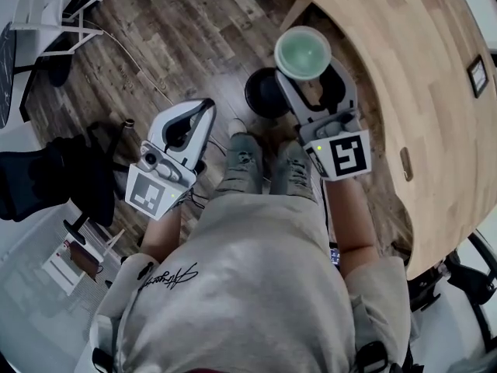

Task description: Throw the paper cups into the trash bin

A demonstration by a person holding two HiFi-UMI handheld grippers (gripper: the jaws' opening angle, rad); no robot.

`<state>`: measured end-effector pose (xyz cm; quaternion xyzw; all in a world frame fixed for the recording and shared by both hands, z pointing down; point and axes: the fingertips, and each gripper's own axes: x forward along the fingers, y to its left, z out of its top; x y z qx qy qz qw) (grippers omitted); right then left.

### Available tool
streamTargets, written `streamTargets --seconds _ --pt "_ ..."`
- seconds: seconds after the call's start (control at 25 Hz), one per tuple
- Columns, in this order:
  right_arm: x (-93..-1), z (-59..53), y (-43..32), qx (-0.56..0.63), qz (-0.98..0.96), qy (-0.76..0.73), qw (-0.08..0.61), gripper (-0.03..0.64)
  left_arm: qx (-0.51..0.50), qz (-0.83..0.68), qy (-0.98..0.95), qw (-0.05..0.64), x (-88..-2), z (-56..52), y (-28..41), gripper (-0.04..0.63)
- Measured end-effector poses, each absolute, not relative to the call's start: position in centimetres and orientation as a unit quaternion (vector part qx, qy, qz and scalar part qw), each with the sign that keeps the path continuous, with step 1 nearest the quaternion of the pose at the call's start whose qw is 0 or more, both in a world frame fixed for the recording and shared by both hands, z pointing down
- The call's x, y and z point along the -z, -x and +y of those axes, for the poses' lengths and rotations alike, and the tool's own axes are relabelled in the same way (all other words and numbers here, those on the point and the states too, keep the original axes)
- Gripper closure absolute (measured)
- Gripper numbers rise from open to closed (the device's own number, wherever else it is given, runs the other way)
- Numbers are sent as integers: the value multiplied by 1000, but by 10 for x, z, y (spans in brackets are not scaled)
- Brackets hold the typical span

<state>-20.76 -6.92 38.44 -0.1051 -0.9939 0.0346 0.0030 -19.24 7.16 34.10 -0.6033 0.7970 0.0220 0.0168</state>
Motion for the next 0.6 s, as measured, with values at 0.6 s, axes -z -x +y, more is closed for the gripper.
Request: streamTargets --seconds 0.6 --pt "-483 -42 197 -67 -987 137 56 339 -41 810 584 -7 -398 71 182 592"
